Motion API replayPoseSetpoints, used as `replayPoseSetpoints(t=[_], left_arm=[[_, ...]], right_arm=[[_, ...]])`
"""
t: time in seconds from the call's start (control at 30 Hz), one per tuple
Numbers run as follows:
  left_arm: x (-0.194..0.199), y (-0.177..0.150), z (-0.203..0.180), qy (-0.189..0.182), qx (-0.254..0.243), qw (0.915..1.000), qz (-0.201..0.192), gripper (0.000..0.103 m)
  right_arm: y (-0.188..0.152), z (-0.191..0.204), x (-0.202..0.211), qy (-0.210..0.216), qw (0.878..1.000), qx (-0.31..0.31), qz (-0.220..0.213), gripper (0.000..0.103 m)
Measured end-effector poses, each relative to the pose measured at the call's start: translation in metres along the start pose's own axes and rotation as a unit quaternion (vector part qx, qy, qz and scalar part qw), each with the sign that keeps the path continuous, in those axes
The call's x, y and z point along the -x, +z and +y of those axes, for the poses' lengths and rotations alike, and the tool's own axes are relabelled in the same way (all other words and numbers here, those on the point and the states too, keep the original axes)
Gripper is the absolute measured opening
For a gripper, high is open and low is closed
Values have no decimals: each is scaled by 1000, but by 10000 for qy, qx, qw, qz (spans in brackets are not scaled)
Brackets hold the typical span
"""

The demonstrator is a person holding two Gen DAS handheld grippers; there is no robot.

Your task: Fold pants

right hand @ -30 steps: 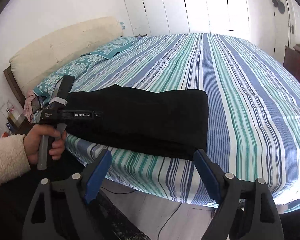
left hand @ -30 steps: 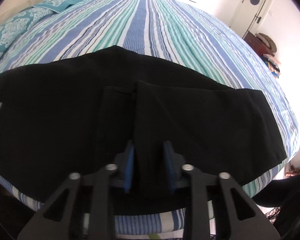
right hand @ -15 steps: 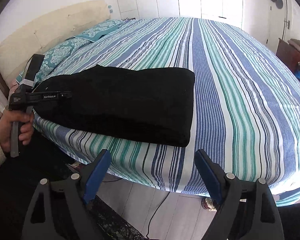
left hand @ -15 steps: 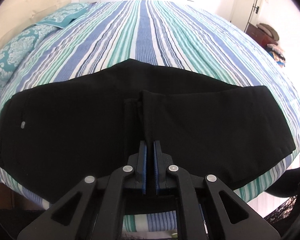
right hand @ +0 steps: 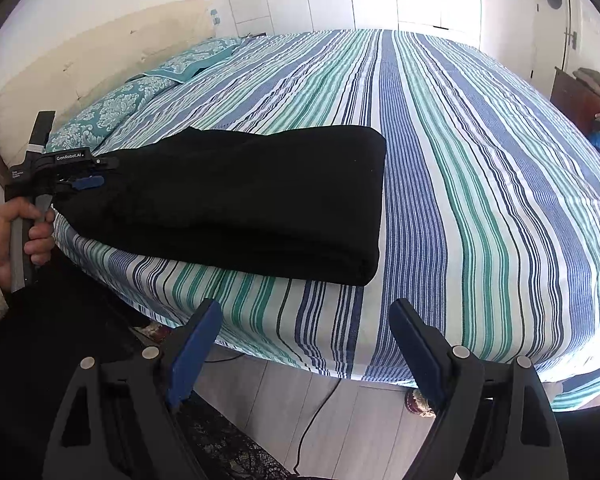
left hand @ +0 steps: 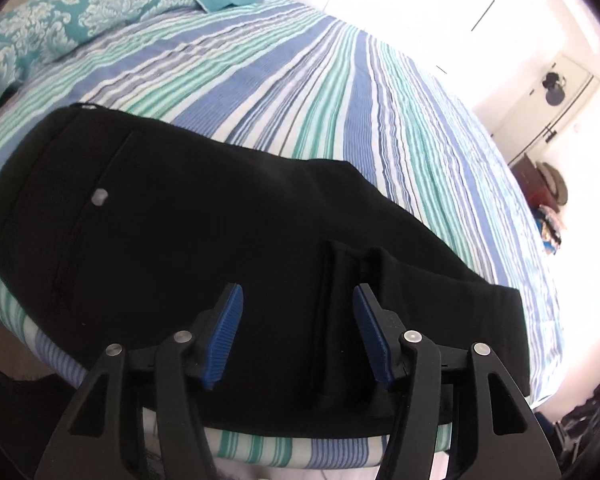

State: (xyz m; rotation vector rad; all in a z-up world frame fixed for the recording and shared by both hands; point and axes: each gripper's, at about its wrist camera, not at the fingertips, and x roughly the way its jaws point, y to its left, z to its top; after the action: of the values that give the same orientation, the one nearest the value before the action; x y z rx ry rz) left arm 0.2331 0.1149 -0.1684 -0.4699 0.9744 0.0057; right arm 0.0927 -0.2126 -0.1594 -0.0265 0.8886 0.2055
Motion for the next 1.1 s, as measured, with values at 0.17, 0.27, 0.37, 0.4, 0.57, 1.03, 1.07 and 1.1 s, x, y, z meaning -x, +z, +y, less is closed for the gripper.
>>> replayPoseSetpoints(t=[0.17, 0.27, 0.37, 0.4, 0.57, 1.03, 1.07, 1.1], left_arm=[[-21, -15, -47, 385, -1194, 9918, 229, 67], [-36, -28, -75, 1185, -2062, 9712, 139, 71], [-51, -37, -85, 1665, -2417, 9558, 167, 72], [-51, -37, -86, 1671, -2383, 9566, 140, 72], [-52, -28, -75, 1455, -1949, 9697, 233, 72], [-52, -30, -70, 1463, -2032, 9679, 199, 80], [-49, -28, -68, 1430, -1969, 9697, 228, 80], [-45, -27, -65, 1387, -1890, 9718, 249, 80]], right_arm=[[0, 4, -3, -58, 9999, 93, 48, 85], [0, 5, -3, -459, 9986, 269, 3, 85], [1, 1, -7, -835, 9958, 384, -52, 85], [2, 0, -11, -893, 9951, 423, -9, 85], [8, -3, -38, -1206, 9901, 716, -18, 85], [-1, -44, -52, -1960, 9803, -179, 141, 90], [-3, -48, -50, -2057, 9780, -242, 240, 90], [-3, -52, -46, -2083, 9771, -312, 294, 90]])
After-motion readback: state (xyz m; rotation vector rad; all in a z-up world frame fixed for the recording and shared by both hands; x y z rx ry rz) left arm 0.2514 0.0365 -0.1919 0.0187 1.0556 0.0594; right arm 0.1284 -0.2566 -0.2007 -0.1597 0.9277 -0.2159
